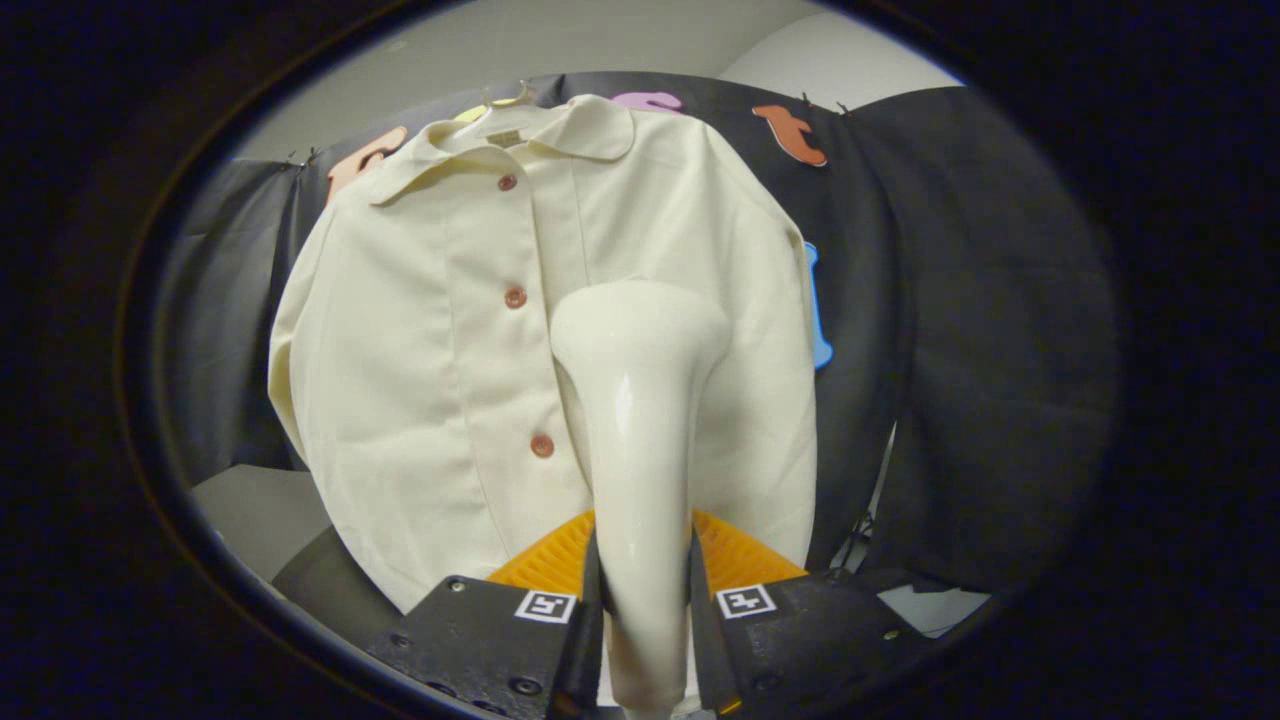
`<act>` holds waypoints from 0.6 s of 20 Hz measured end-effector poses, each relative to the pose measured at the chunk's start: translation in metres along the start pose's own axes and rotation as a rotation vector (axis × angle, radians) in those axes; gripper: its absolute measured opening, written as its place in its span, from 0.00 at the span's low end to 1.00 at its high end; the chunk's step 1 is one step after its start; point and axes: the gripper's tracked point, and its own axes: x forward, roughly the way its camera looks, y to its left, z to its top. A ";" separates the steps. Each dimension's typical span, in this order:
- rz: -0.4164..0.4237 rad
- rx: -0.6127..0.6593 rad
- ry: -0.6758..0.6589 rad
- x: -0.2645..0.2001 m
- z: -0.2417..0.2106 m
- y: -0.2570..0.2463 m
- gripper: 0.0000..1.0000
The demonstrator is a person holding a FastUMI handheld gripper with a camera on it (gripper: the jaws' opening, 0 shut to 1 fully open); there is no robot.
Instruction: Iron the clothes twice with a garment steamer, once on the left side and once on the right side.
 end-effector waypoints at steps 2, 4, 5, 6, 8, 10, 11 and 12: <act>0.009 0.020 0.001 0.004 -0.014 0.002 0.37; 0.011 0.023 0.020 0.002 -0.033 0.000 0.37; 0.010 0.024 0.030 0.000 -0.042 -0.003 0.37; 0.008 0.027 0.043 -0.001 -0.052 -0.004 0.37; 0.001 0.037 0.054 0.000 -0.065 -0.006 0.37; -0.008 0.039 0.072 -0.001 -0.079 -0.011 0.37; -0.015 0.040 0.076 -0.002 -0.086 -0.014 0.37; -0.020 0.041 0.079 -0.003 -0.092 -0.017 0.37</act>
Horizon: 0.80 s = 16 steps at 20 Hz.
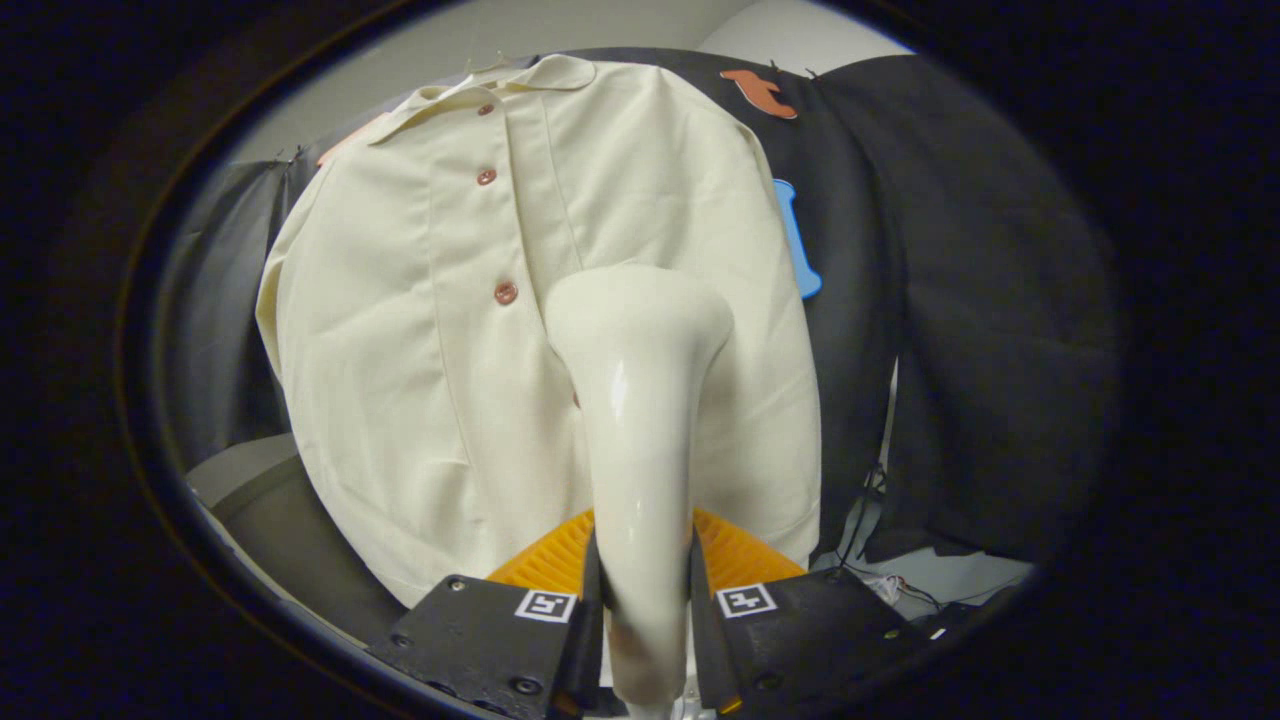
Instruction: Iron the clothes twice with a garment steamer, once on the left side and once on the right side.
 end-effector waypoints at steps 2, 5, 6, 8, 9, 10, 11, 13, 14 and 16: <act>-0.010 0.004 -0.010 0.001 -0.008 -0.007 0.37; -0.032 -0.007 -0.014 0.000 -0.020 -0.021 0.37; -0.037 -0.008 -0.012 -0.001 -0.026 -0.026 0.37; -0.044 -0.023 0.008 -0.002 -0.041 -0.033 0.37; -0.041 -0.035 0.023 -0.003 -0.050 -0.036 0.37; -0.035 -0.041 0.039 -0.002 -0.059 -0.038 0.37; -0.035 -0.050 0.066 -0.001 -0.071 -0.041 0.37; -0.042 -0.051 0.090 0.001 -0.090 -0.049 0.37; -0.046 -0.047 0.103 0.001 -0.100 -0.053 0.37; -0.052 -0.045 0.144 0.001 -0.120 -0.062 0.37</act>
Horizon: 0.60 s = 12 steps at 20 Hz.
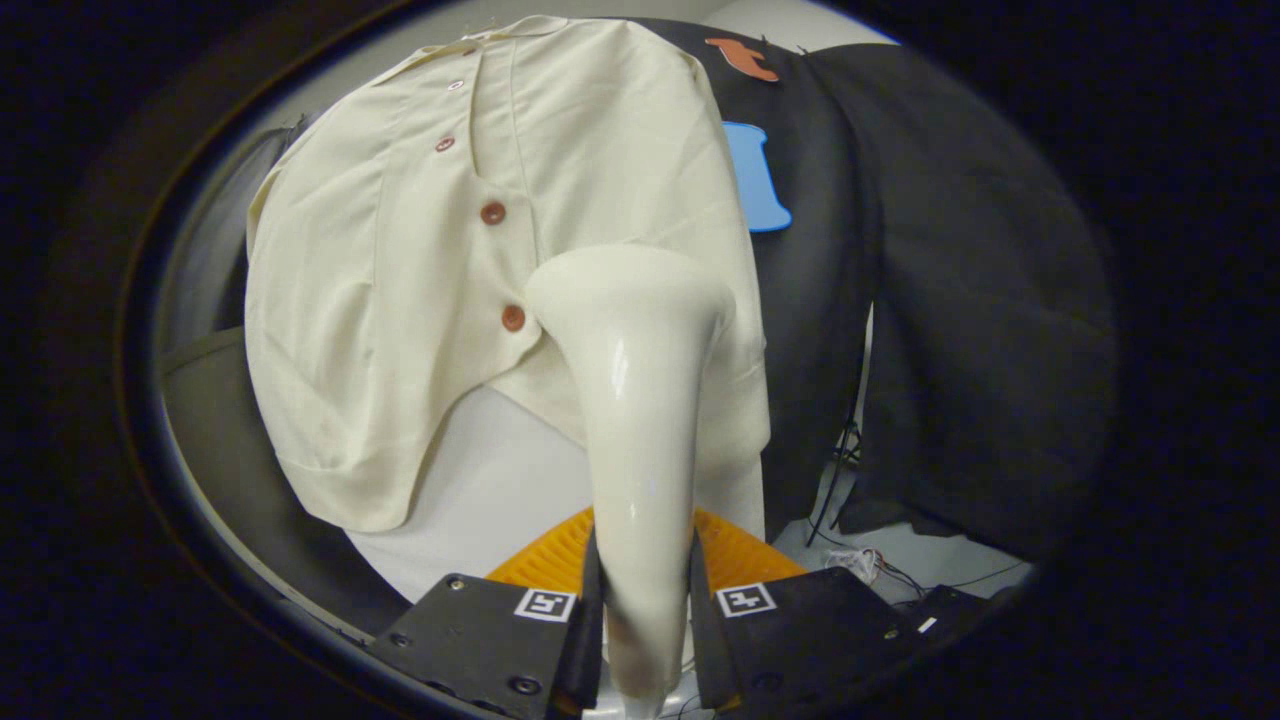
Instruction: Iron the clothes twice with a garment steamer, once on the left side and once on the right side.
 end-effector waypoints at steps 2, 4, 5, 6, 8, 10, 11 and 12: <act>0.005 -0.011 0.038 -0.004 -0.021 -0.003 0.37; 0.000 -0.006 0.044 -0.007 -0.032 -0.006 0.37; -0.006 0.009 0.033 -0.008 -0.033 -0.006 0.37; -0.011 0.021 0.028 -0.012 -0.034 -0.006 0.37; -0.033 0.022 0.023 -0.022 -0.035 -0.006 0.37; -0.066 0.012 0.016 -0.037 -0.034 -0.004 0.37; -0.076 0.010 0.010 -0.043 -0.033 -0.001 0.37; -0.085 0.005 0.010 -0.051 -0.032 0.002 0.37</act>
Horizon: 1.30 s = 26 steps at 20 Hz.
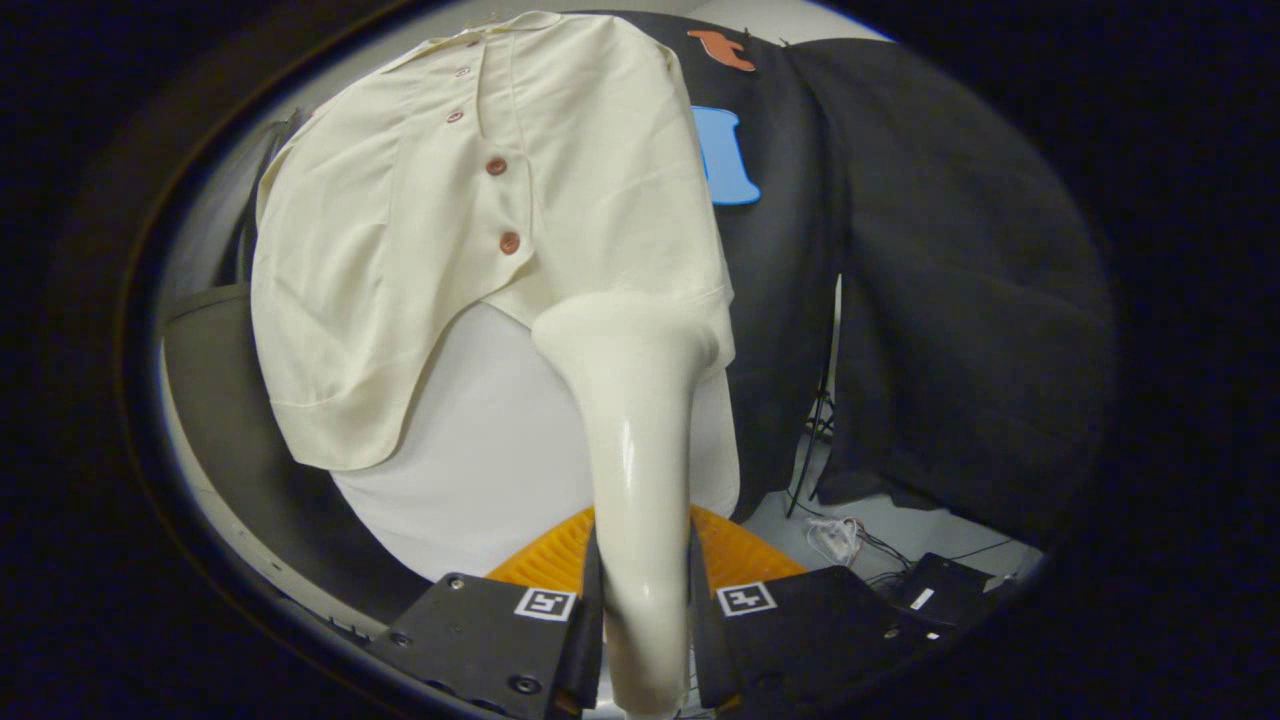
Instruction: Iron the clothes twice with a garment steamer, once on the left side and once on the right side.
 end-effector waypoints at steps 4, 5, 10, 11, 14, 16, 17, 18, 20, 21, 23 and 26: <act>-0.038 -0.048 0.036 -0.031 -0.001 0.018 0.37; -0.048 -0.047 0.029 -0.040 0.002 0.025 0.37; -0.102 -0.078 -0.033 -0.108 0.013 0.064 0.37; -0.111 -0.080 -0.037 -0.119 0.014 0.073 0.37; -0.123 -0.079 -0.048 -0.152 0.017 0.099 0.37; -0.110 -0.105 -0.078 -0.172 0.018 0.120 0.37; -0.100 -0.111 -0.082 -0.183 0.016 0.130 0.37; -0.104 -0.117 -0.096 -0.192 0.019 0.138 0.37; -0.109 -0.114 -0.125 -0.205 0.024 0.152 0.37; -0.107 -0.117 -0.133 -0.210 0.027 0.159 0.37; -0.106 -0.146 -0.136 -0.221 0.026 0.173 0.37; -0.096 -0.165 -0.156 -0.239 0.030 0.193 0.37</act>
